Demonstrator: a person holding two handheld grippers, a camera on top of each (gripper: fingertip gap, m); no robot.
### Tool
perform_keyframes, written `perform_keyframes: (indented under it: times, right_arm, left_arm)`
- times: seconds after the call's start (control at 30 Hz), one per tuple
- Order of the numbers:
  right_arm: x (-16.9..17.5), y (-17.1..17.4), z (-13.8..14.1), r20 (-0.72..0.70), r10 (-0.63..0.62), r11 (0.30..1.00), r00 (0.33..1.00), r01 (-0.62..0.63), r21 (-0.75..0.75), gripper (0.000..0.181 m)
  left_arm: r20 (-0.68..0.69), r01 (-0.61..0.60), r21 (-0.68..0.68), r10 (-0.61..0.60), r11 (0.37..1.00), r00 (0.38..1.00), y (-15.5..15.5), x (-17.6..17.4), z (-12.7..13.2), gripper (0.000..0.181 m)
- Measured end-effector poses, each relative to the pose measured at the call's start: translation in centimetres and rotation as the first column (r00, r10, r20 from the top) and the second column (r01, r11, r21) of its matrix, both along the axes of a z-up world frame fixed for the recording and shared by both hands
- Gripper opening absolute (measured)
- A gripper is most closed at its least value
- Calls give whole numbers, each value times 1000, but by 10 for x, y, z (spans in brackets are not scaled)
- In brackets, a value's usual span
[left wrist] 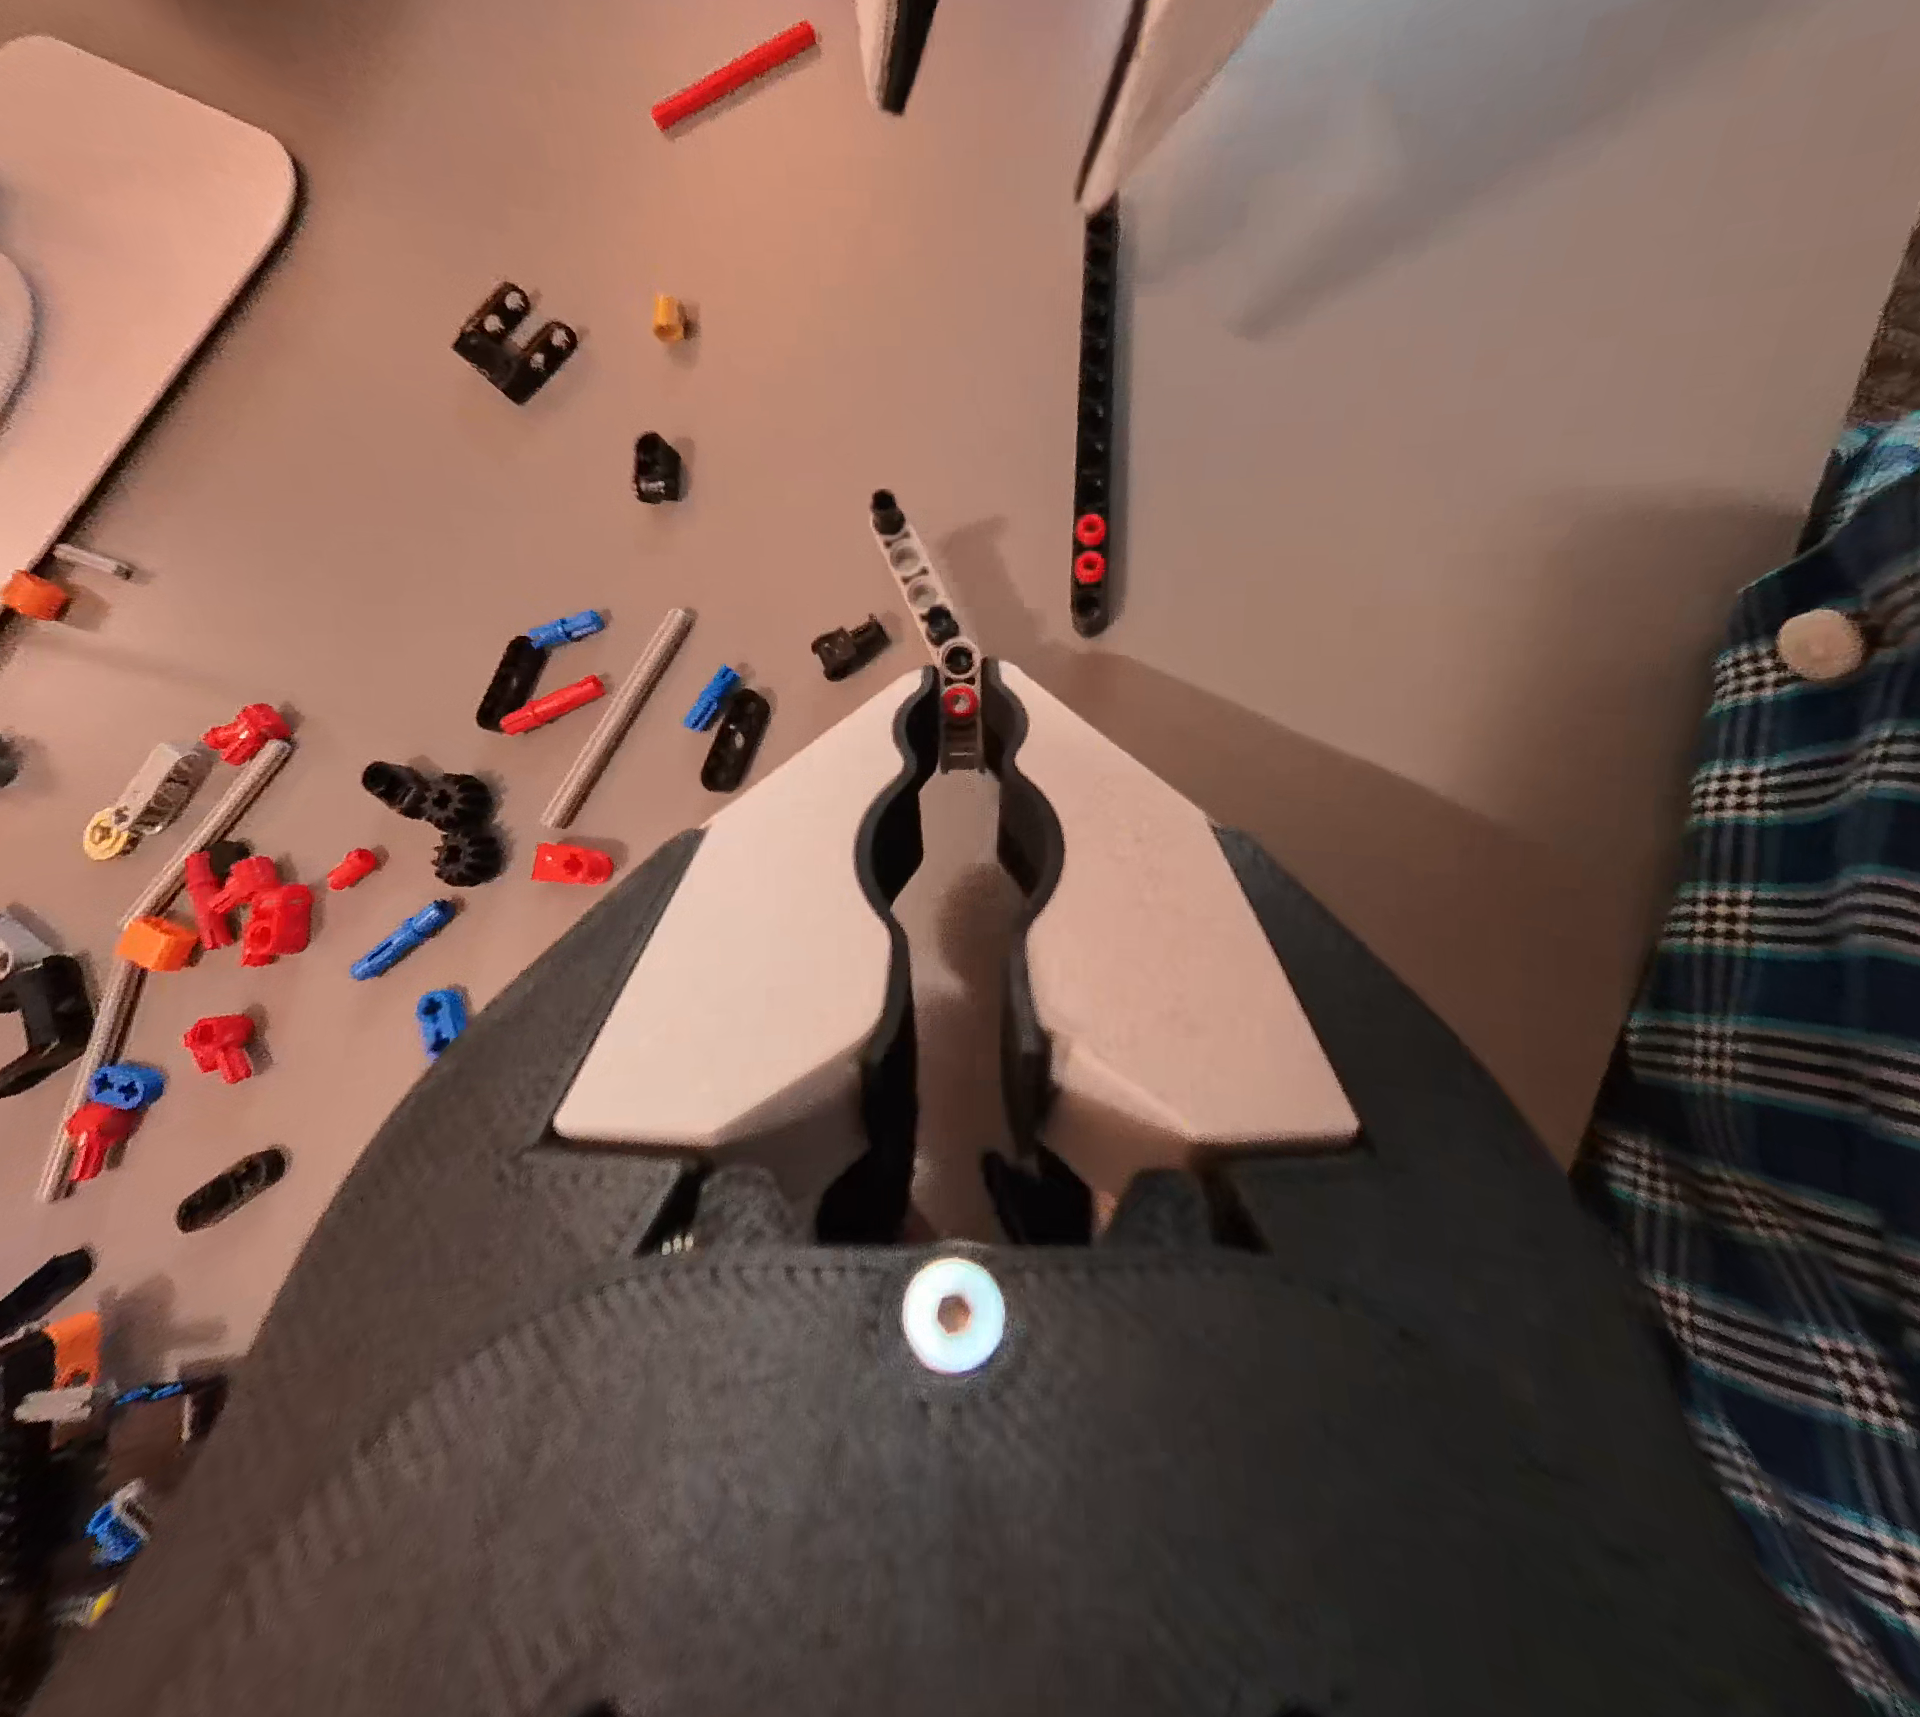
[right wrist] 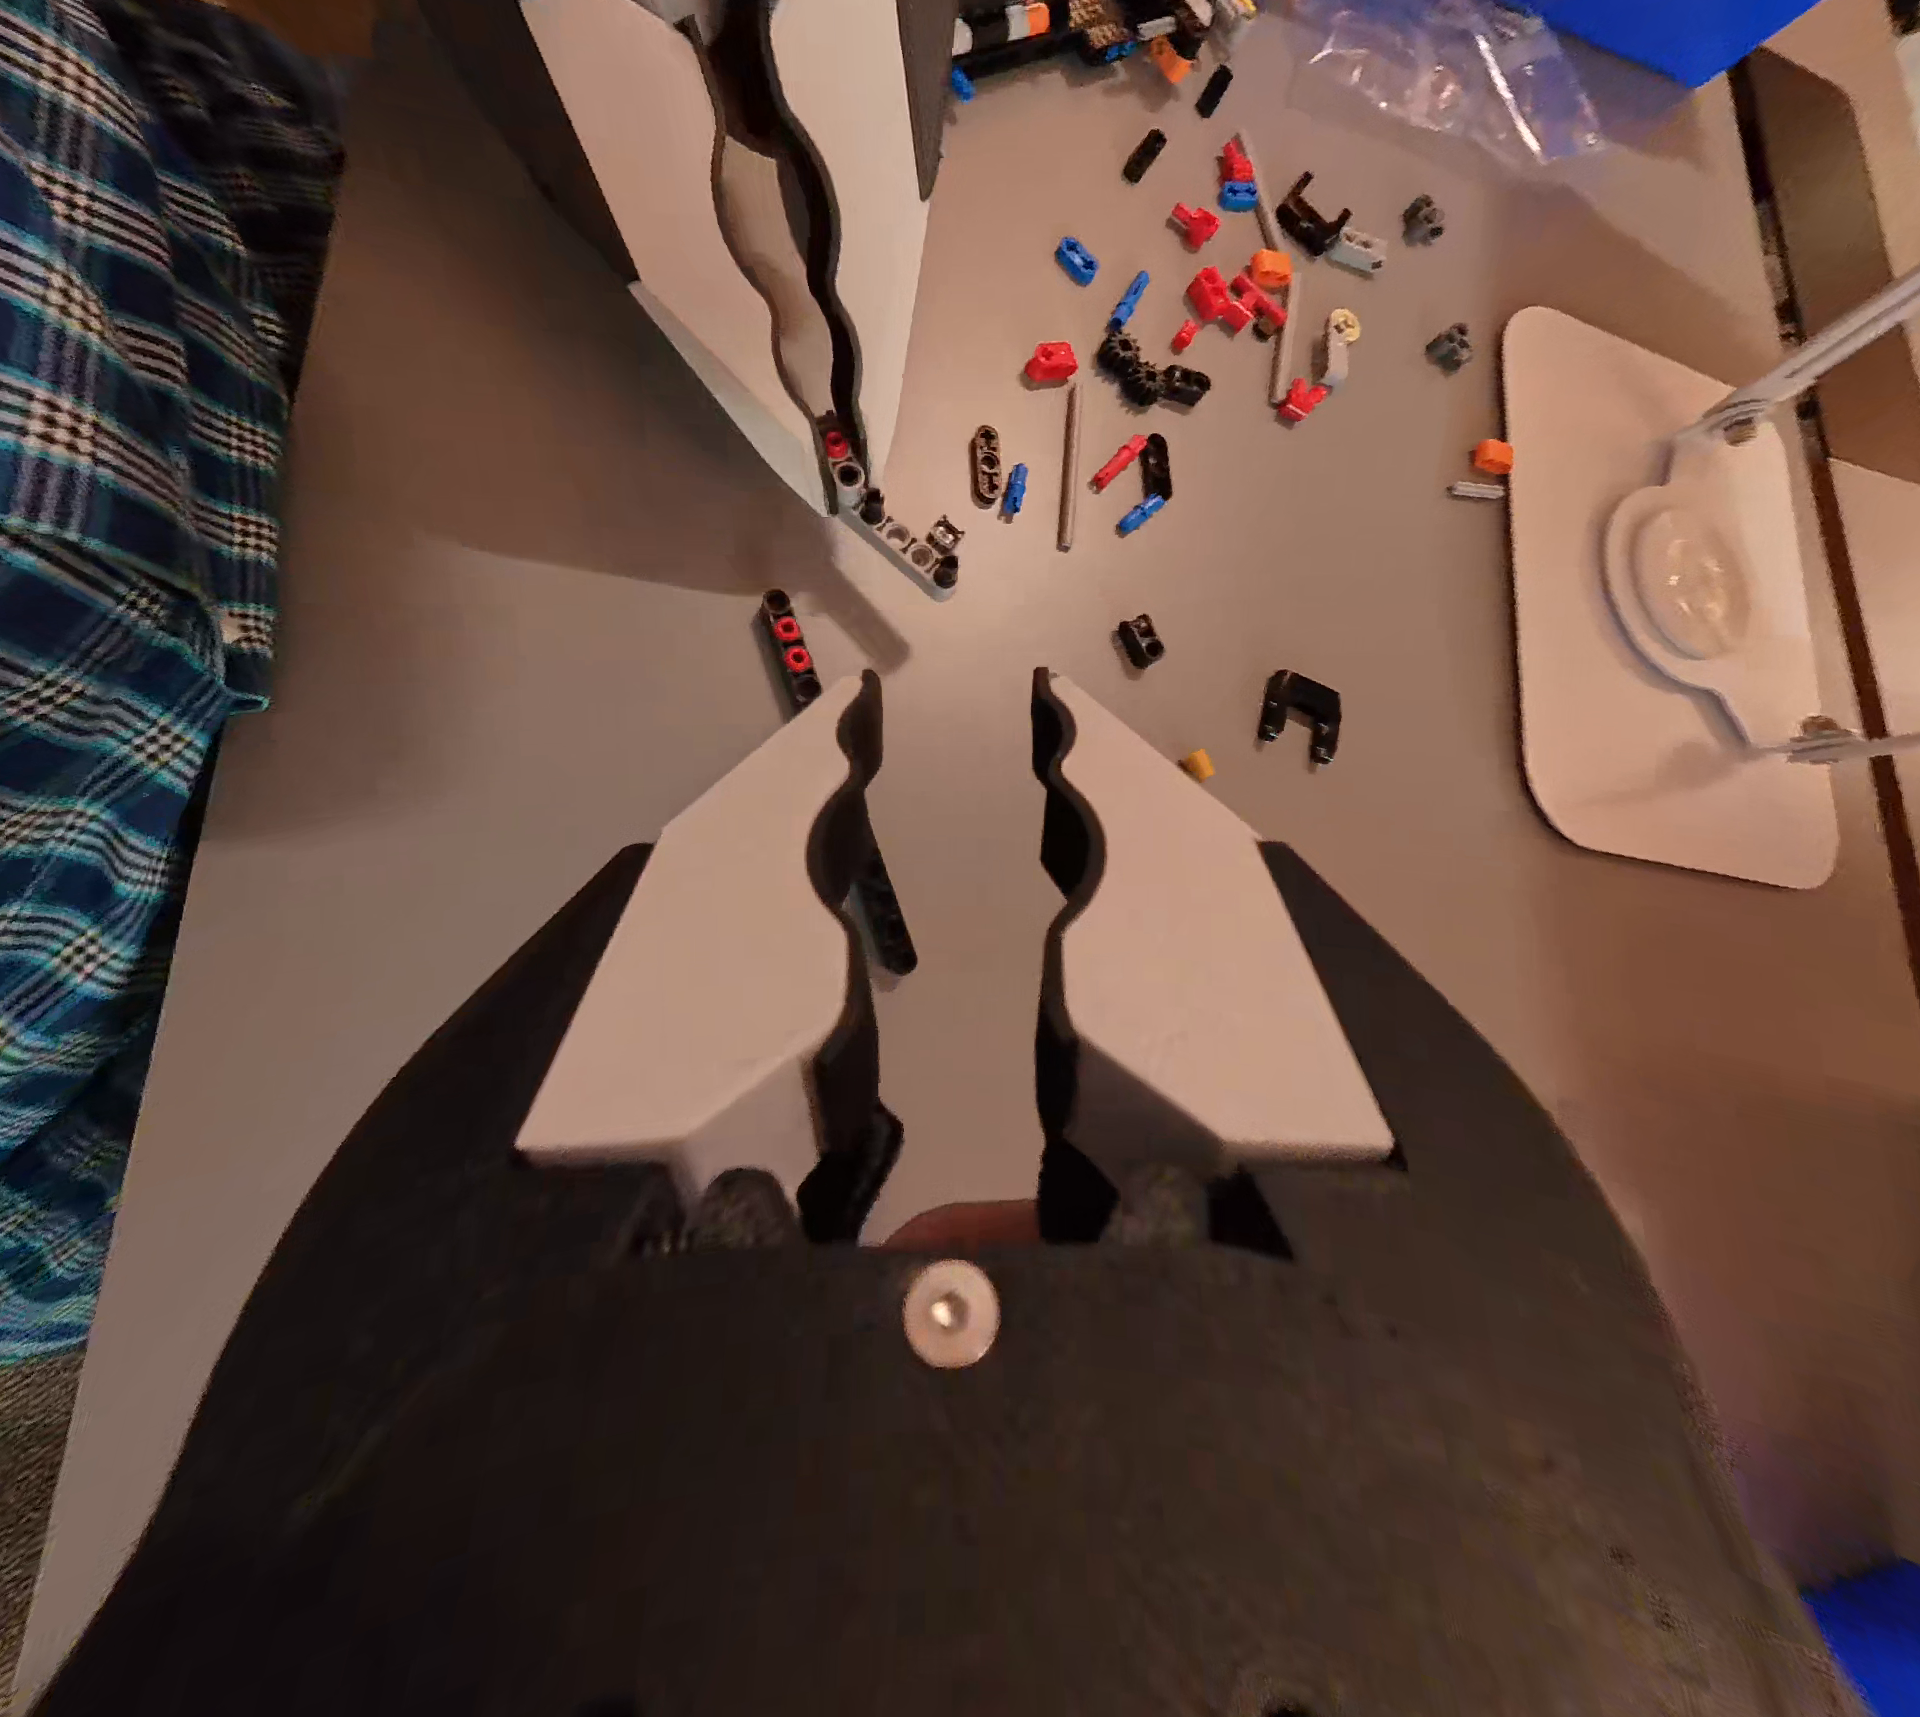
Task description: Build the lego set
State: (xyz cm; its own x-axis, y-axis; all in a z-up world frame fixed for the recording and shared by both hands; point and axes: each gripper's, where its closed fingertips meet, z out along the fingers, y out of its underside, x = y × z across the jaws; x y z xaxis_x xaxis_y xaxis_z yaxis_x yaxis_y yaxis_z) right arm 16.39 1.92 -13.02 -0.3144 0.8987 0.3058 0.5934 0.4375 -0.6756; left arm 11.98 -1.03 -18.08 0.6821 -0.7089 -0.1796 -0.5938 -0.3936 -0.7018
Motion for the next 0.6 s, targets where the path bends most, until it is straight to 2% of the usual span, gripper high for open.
perform_keyframes:
  times: [0.03,0.17,0.27,0.5,0.6]
  right_arm:
    - [0,0,0,-6,-11,1000,1000,11,12,28]
    - [1,1,2,-68,-45,999,997,45,7,31]
    - [2,0,0,-85,-55,997,995,51,-50,32]
    - [5,-19,4,-107,28,986,994,-46,-163,33]
    - [10,-30,4,-110,68,970,992,-91,-223,28]
  left_arm:
    - [16,-9,2,8,1000,1000,1,1,3,5]
    - [81,1,1,-1,1000,997,3,9,15,5]
    - [73,79,33,-81,996,994,2,20,23,6]
    - [27,290,115,-295,950,955,-3,49,43,5]
    - [-6,342,137,-344,930,939,-2,55,48,5]
